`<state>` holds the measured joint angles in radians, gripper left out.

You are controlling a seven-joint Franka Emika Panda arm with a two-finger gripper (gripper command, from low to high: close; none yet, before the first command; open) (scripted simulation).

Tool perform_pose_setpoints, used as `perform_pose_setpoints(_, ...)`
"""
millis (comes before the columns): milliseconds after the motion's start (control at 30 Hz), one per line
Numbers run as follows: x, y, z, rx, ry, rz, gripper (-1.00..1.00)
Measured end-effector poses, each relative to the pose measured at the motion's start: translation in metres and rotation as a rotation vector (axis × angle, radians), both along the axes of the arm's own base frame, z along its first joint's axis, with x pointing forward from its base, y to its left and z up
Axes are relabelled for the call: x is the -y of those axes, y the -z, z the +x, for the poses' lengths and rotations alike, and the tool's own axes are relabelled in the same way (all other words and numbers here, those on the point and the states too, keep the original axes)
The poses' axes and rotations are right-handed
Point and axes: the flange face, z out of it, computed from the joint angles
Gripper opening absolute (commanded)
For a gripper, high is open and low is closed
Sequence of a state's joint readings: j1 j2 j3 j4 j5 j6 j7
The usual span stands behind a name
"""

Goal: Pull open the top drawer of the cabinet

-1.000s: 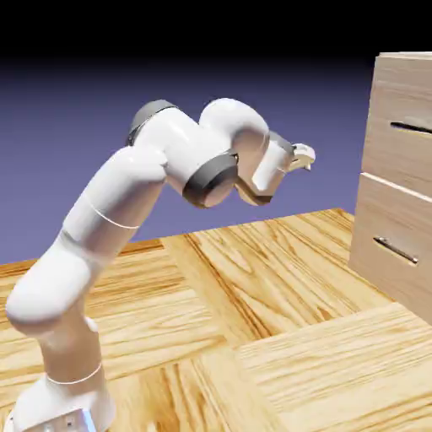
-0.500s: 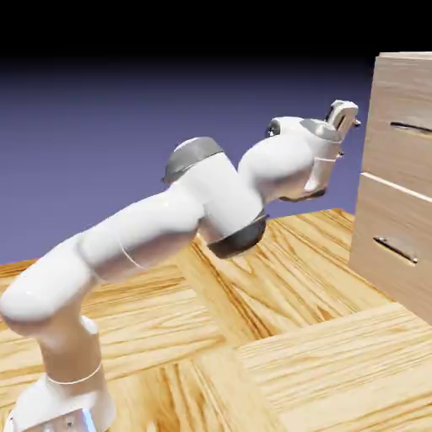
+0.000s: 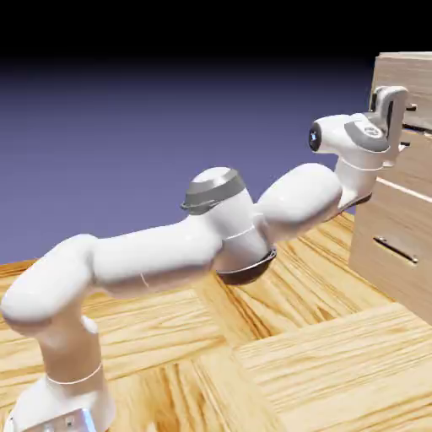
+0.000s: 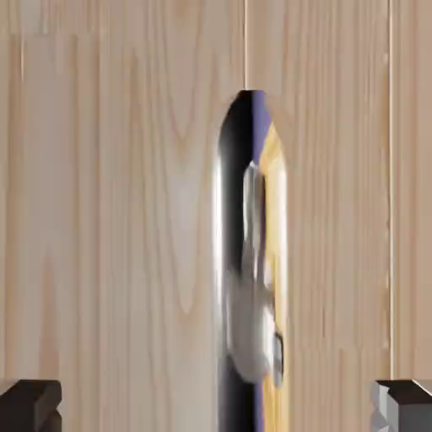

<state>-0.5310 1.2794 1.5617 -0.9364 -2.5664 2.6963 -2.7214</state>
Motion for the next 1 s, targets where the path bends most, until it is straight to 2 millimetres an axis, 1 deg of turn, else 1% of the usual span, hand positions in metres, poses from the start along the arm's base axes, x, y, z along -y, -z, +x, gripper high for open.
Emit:
perform_pose_setpoints(133, 0.001, 0.008, 0.014, -0.007, 0.003, -0.004, 0.0)
perform_pose_setpoints(167, 0.001, 0.009, 0.016, -0.008, 0.004, -0.005, -1.0)
perform_pose_setpoints(233, 0.001, 0.009, 0.016, -0.008, 0.004, -0.005, -1.0)
perform_pose_setpoints(333, 0.001, 0.009, 0.008, -0.008, 0.004, -0.005, -1.0)
perform_pose_setpoints(567, 0.001, 0.009, -0.019, -0.008, 0.004, -0.005, -1.0)
perform_pose_setpoints(767, 0.001, 0.009, -0.052, -0.008, 0.004, -0.004, -1.0)
perform_pose_setpoints(1000, 0.001, 0.009, -0.099, -0.006, 0.004, -0.005, -1.0)
